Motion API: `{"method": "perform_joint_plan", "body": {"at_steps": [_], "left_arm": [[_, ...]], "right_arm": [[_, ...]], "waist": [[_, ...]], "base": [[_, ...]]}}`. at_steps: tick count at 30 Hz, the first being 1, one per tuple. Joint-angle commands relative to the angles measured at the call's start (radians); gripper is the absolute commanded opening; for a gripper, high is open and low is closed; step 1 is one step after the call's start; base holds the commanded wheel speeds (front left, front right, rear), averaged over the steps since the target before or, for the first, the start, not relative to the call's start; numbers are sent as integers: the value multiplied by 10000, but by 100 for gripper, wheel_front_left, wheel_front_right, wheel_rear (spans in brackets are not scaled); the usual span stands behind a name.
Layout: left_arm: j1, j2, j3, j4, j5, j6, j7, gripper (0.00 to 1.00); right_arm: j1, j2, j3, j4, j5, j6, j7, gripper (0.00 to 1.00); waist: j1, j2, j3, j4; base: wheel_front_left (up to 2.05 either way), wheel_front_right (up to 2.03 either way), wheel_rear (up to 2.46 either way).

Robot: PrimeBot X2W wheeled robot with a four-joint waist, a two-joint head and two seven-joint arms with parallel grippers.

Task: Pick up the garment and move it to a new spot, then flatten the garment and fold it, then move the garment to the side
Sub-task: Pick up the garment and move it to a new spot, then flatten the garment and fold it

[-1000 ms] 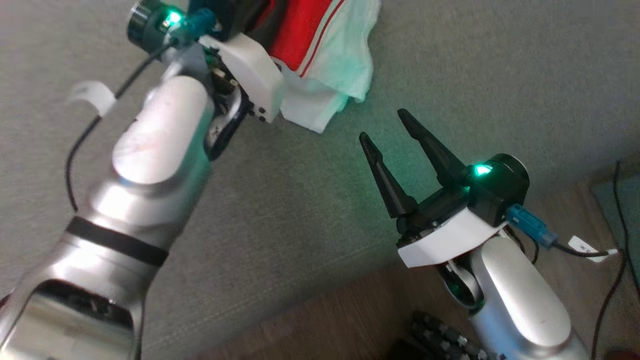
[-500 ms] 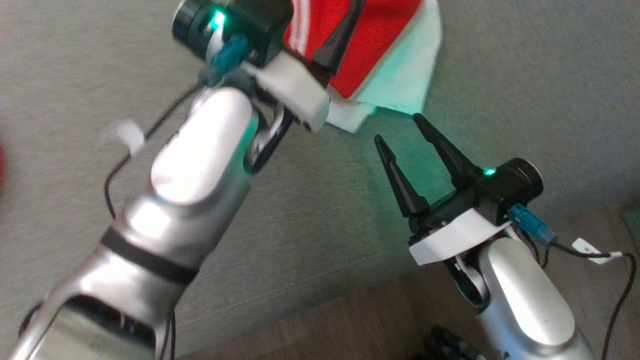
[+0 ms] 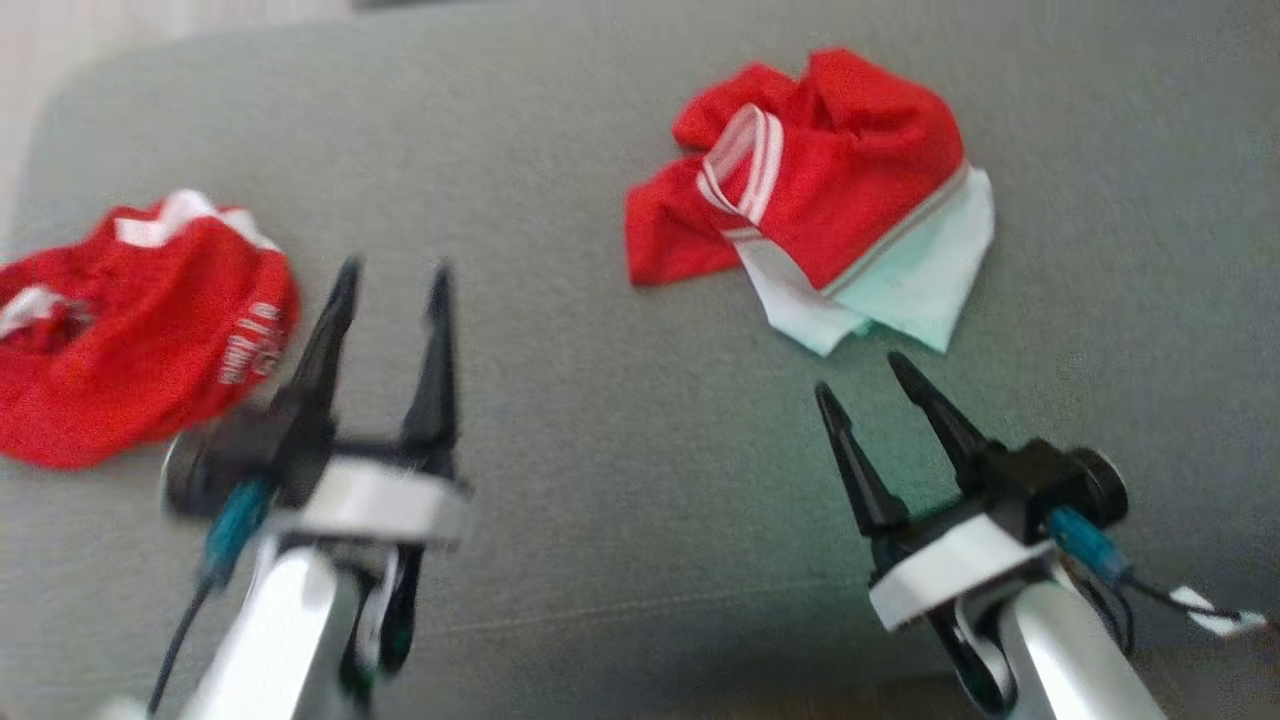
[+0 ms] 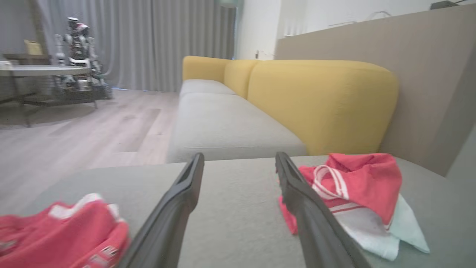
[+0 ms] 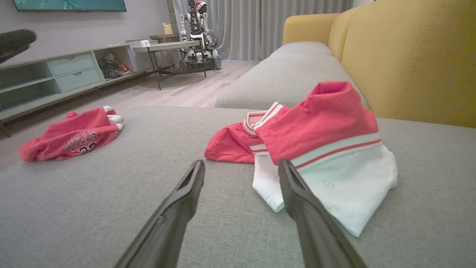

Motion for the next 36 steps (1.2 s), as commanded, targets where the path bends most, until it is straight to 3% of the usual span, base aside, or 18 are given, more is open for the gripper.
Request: {"method": "perform_joint_plan", "body": {"at_steps": [1, 4, 12, 22, 29, 36], "left_arm": [[321, 194, 699, -668, 237, 189, -50, 100], [1725, 54, 1230, -1147, 618, 336, -50, 100], [4284, -686, 2001, -1687, 2006, -11, -50, 100], [5030, -1223, 3108, -1653, 2274, -577, -51, 100], [5053, -1288, 3305, -1633, 2745, -1010, -51, 100], [5024, -1332, 3345, -1613, 2914, -1109, -51, 100]], "right_arm": [[165, 82, 75, -370, -52, -4, -23, 100], [568, 82, -298, -518, -173, -4, -23, 100], [2002, 82, -1336, -1071, -526, -4, -23, 100], [2532, 82, -1593, -1465, -603, -4, -23, 100], [2459, 82, -1605, -1518, -566, -4, -23, 100], [2432, 82, -1565, -1515, -539, -4, -23, 100]], "waist": [[0, -1, -881, 741], [0, -1, -1209, 926], [0, -1, -2045, 1158], [0, -1, -2179, 895], [0, -1, -2131, 795], [0, -1, -2147, 744]], "base": [[0, 0, 0], [0, 0, 0], [0, 0, 0], [0, 0, 0], [0, 0, 0], [0, 0, 0]]}}
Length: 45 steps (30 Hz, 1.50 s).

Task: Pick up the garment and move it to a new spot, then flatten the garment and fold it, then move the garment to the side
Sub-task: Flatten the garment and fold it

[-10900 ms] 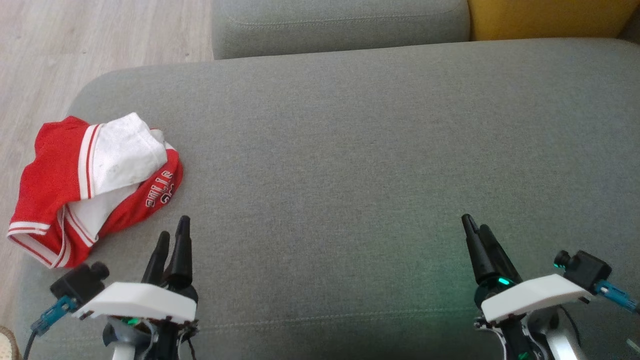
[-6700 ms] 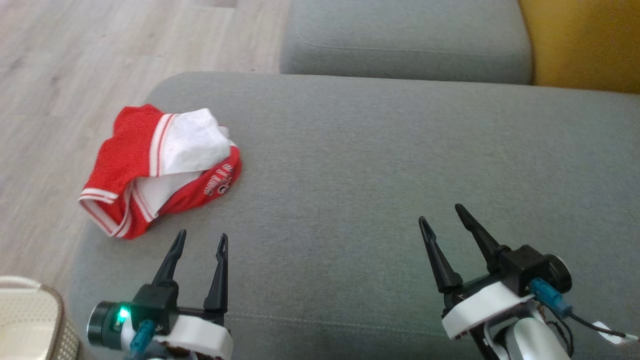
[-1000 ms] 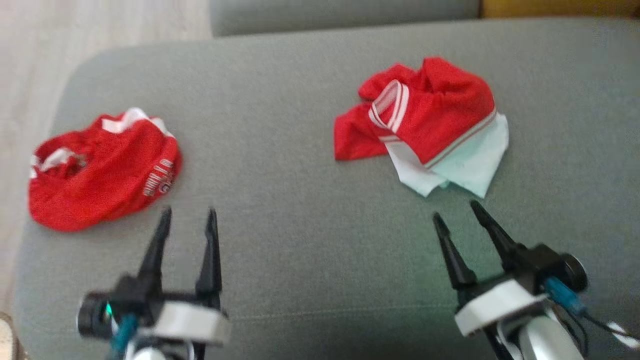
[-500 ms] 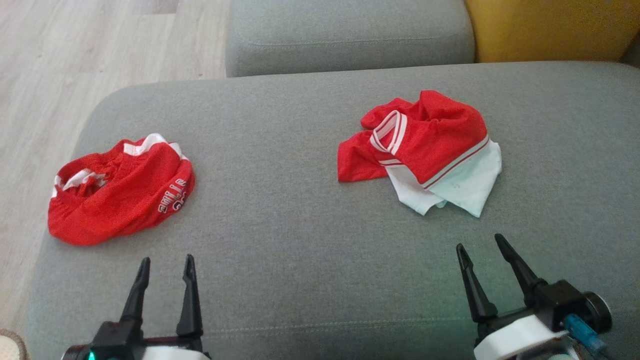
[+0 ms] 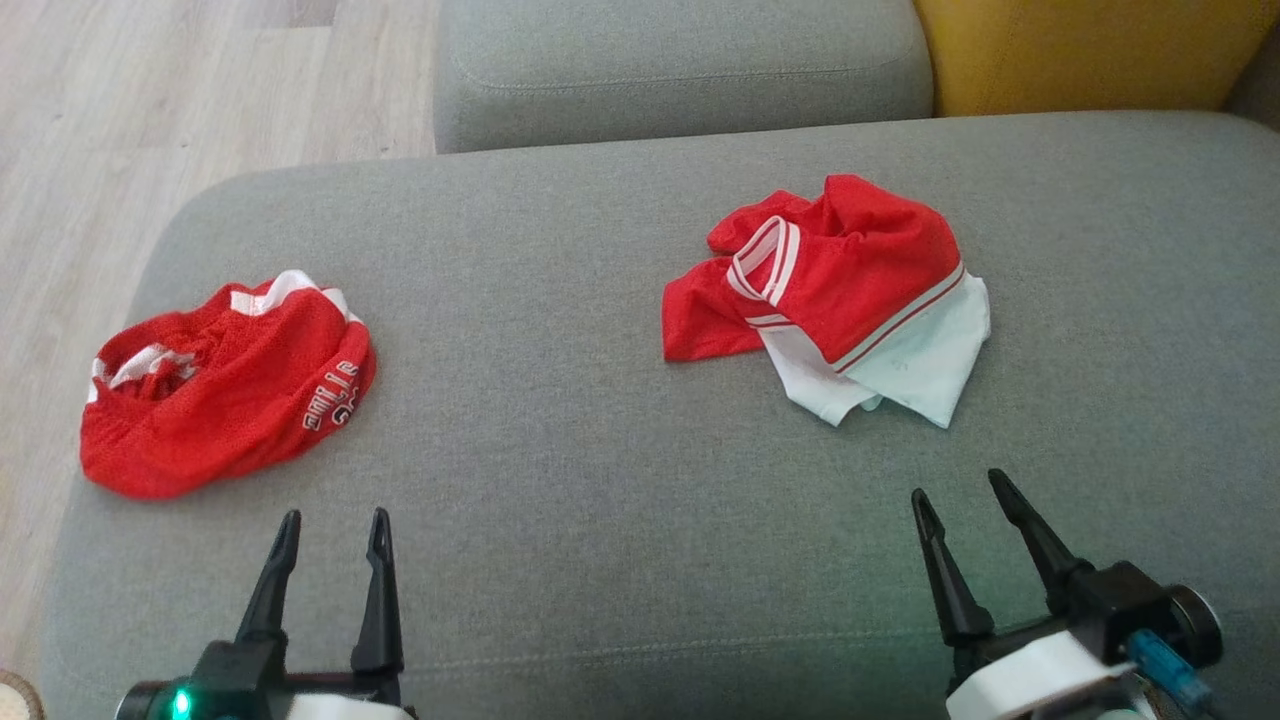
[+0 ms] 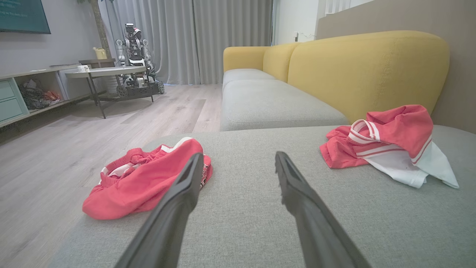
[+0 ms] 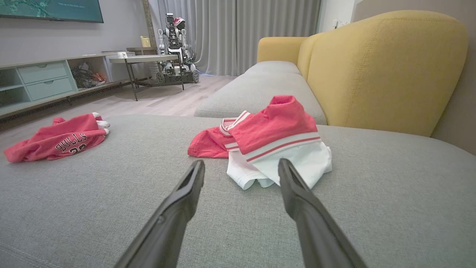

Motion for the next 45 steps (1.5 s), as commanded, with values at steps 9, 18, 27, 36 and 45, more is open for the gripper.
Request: {"method": "perform_joint_plan", "body": {"at_steps": [9, 18, 27, 36, 45], "left_arm": [[-279, -92, 251, -308, 201, -71, -51, 100], [-332, -106, 256, -83, 242, -164, -51, 100], [-2528, 2, -781, 1596, 684, -1183, -51, 100], [-6230, 298, -2085, 4146, 1188, -1746, -51, 100], [-9111, 499, -3098, 6430, 1612, -1852, -51, 100]], "right_arm": [[-418, -70, 231, -325, 35, -4, -36, 100], [-425, -70, 286, -362, -5, -4, -36, 100], [-682, -70, 499, -428, 84, -4, -36, 100], [-1603, -70, 442, -834, 70, -4, -36, 100], [-2297, -70, 550, -1125, 341, -4, -36, 100]], "waist": [[1, -1, -4, -23], [1, -1, 47, -114], [1, -1, 758, -574], [1, -1, 2522, -1300], [1, -1, 3754, -1932]], "base": [[0, 0, 0], [0, 0, 0], [0, 0, 0], [0, 0, 0], [0, 0, 0]]}}
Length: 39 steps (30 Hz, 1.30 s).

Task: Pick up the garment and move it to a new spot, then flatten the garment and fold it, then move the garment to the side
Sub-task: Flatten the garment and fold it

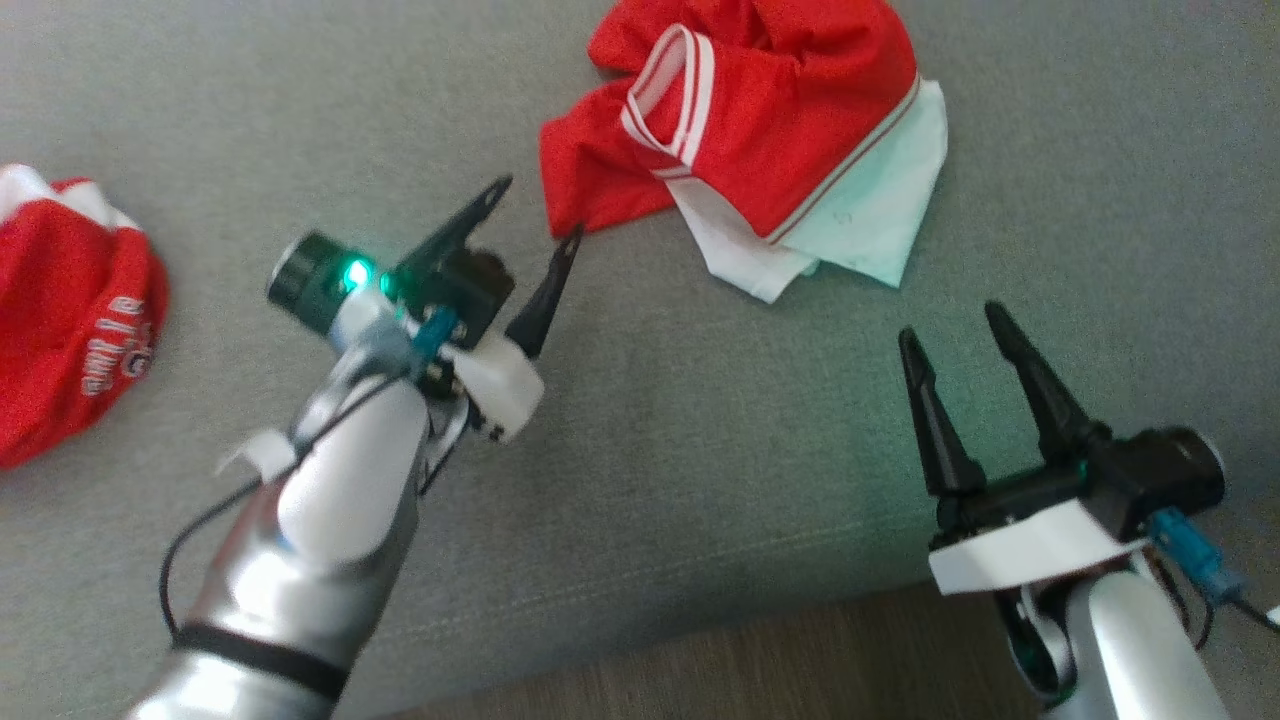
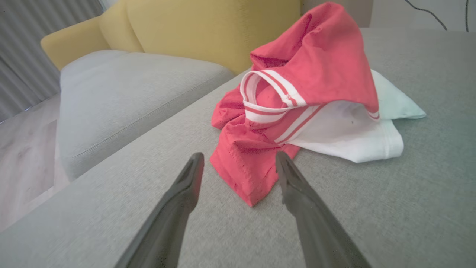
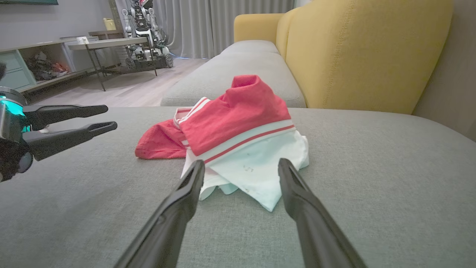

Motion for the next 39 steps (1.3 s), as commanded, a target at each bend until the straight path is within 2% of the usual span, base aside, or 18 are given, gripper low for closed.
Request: {"method": "perform_joint_plan", "body": {"at_steps": [1, 14, 25, 33, 39], "left_arm": [[-889, 240, 89, 23, 80, -13, -51, 100], [-2944, 328, -834, 1364, -24, -65, -51, 100], [-3726, 455, -1627, 1594, -370, -91, -51, 100], [-4093, 506, -2025, 1950, -1034, -99, -51, 100], [-4431, 653, -2814, 2080, -1387, -100, -51, 100]], "right_arm": [[-409, -75, 199, -417, 106, -4, -38, 100], [-767, -75, 220, -573, 343, -4, -38, 100], [-830, -75, 436, -557, 455, -4, -38, 100], [-913, -75, 675, -550, 524, -4, -38, 100], [-935, -75, 840, -536, 604, -4, -38, 100]], "waist": [[-1, 0, 593, -397], [-1, 0, 1554, -681], [-1, 0, 1641, -884], [-1, 0, 1678, -1202], [-1, 0, 1664, -1398]], "base": [[0, 0, 0], [0, 0, 0], [0, 0, 0], [0, 0, 0], [0, 0, 0]]}}
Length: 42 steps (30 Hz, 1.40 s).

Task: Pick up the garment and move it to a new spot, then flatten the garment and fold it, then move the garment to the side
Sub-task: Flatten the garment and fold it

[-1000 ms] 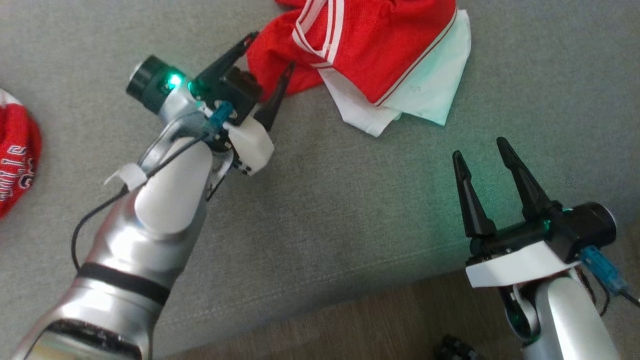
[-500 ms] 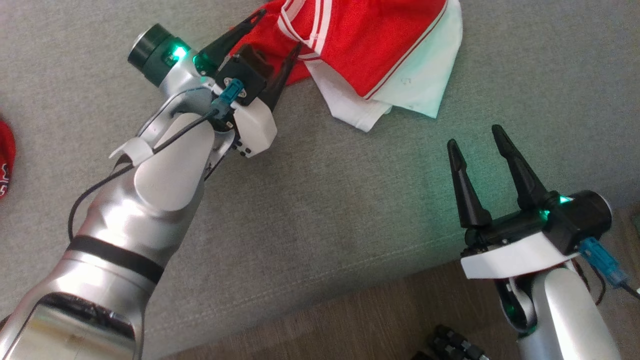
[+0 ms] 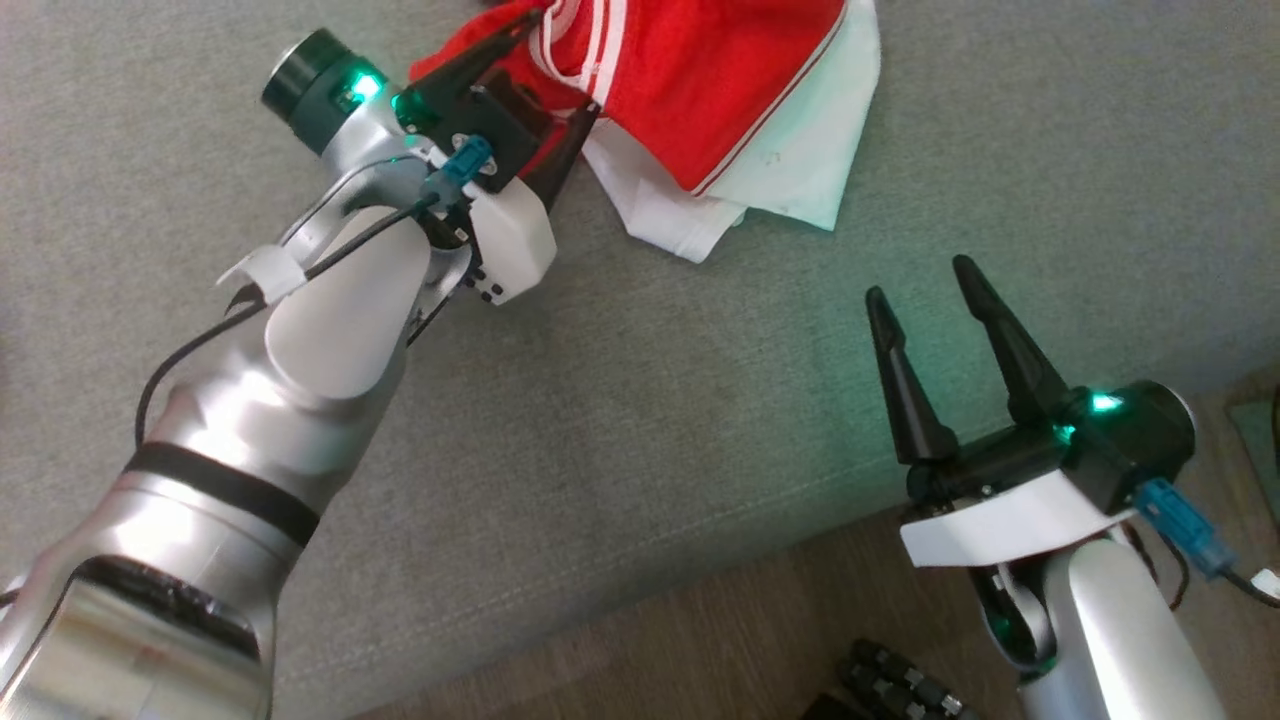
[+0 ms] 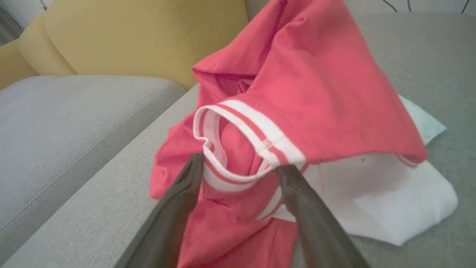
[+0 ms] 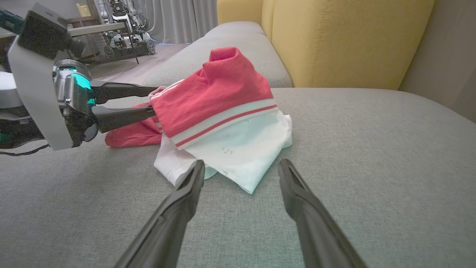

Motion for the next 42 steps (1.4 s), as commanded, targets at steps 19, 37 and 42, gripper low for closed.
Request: {"method": "perform_joint_plan", "body": {"at_steps": [19, 37, 42], "left_arm": [[-1596, 252, -4931, -3855, -7628, 12, 762, 0], [-5322, 359, -1642, -2299, -11074, 1407, 664, 0], [-3348, 1213, -1527, -1684, -11750, 1729, 912, 0]], "right_arm": [[16, -75, 726, 35, 846, -4, -38, 100], [149, -75, 944, 60, 1294, -4, -38, 100], [292, -75, 809, 53, 1032, -4, -38, 100]], "waist": [[-1, 0, -1566, -924], [-1, 0, -2771, -1731], [-1, 0, -2910, -1038]], "base": [[0, 0, 0], [0, 0, 0], [0, 0, 0]]}}
